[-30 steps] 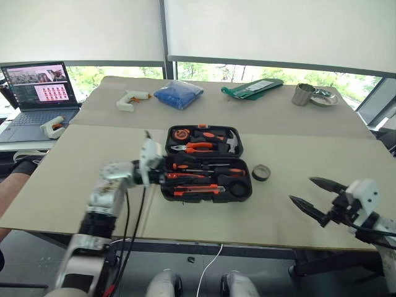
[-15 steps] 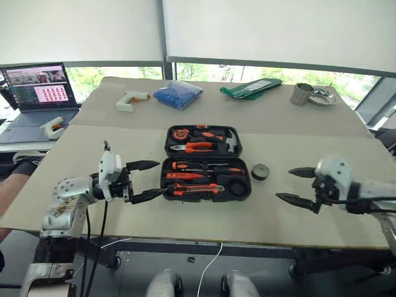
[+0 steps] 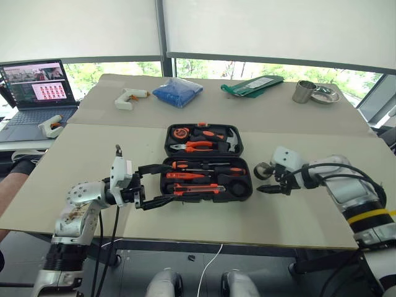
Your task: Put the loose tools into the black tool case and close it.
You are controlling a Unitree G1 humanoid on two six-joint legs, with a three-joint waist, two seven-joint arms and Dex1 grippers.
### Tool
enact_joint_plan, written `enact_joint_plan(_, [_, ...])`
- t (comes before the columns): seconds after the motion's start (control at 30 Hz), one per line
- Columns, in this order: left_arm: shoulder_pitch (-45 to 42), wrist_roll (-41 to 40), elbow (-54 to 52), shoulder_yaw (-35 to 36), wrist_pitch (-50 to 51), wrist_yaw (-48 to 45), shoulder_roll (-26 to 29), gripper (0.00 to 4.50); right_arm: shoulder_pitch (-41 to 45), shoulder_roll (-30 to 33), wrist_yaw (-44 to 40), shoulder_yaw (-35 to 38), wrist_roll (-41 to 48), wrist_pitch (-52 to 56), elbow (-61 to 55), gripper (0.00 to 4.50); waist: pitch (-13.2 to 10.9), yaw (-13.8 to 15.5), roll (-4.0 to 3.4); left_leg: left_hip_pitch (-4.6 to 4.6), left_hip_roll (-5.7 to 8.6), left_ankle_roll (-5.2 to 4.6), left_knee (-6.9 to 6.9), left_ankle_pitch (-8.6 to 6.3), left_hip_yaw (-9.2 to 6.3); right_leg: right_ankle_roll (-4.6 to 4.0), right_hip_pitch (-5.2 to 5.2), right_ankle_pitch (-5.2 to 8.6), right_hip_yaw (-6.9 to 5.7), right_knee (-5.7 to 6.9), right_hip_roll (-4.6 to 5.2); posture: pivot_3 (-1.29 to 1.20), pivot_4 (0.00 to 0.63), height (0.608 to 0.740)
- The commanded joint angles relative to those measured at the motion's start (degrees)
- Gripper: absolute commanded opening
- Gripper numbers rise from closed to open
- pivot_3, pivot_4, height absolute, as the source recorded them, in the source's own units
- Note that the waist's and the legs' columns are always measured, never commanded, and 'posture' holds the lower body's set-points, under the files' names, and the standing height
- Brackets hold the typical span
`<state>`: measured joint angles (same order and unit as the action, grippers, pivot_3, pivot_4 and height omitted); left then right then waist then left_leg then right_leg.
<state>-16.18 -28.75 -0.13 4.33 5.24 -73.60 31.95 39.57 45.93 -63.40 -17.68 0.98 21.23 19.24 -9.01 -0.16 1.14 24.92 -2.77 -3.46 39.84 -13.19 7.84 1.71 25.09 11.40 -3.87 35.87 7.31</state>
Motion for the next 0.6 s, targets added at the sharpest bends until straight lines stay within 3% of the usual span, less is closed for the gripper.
enact_joint_plan(0.03, [0.1, -0.7, -1.4, 0.3, -1.1, 0.2, 0.0, 4.5, 1.9, -0.4, 0.1, 0.1, -2.4, -2.0, 1.8, 1.99, 0.0, 0.0, 0.0, 0.0, -0.01, 0.01, 0.0, 0.01, -0.01, 0.0, 0.0, 0.0, -0.01, 0.0, -0.01, 0.0, 0.15, 0.739])
enact_joint_plan(0.23, [0.6, -0.9, -0.6, 0.5, -1.5, -0.6, 0.4, 4.5, 2.3, -0.2, -1.3, 1.8, -2.5, -2.2, 0.8, 0.06, 0.0, -0.2, 0.0, 0.0, -0.02, 0.04, 0.0, 0.02, 0.0, 0.0, 0.0, 0.0, -0.01, 0.02, -0.02, 0.0, 0.15, 0.739])
enact_joint_plan(0.37, [0.6, -0.4, 0.1, 0.3, -2.7, -1.4, 0.5, 4.5, 1.6, 1.4, -7.8, 5.4, 3.8, -0.8, -4.5, 0.06, 0.0, -0.3, -0.02, 0.0, -0.02, 0.04, 0.0, 0.02, 0.0, -0.01, 0.01, 0.0, -0.01, 0.02, -0.02, 0.0, 0.15, 0.739])
enact_joint_plan(0.47, [0.5, -0.3, 0.5, 0.1, -3.5, -1.9, 0.5, 4.5, 1.2, 1.0, -11.8, 9.3, 13.0, 8.2, -14.2, 0.06, 0.0, -0.5, -0.03, 0.0, -0.05, 0.04, -0.02, 0.02, -0.01, -0.01, 0.02, 0.0, -0.01, 0.03, -0.02, 0.0, 0.15, 0.739])
enact_joint_plan(0.6, [0.9, -0.1, 0.4, -0.4, -3.9, -2.4, 0.5, 4.5, -0.4, 1.0, -13.3, 7.9, 17.8, 16.5, -24.0, 0.06, 0.0, -0.6, -0.03, -0.03, -0.11, 0.05, -0.02, 0.02, -0.04, -0.05, 0.02, -0.03, -0.03, 0.04, -0.05, 0.0, 0.15, 0.739])
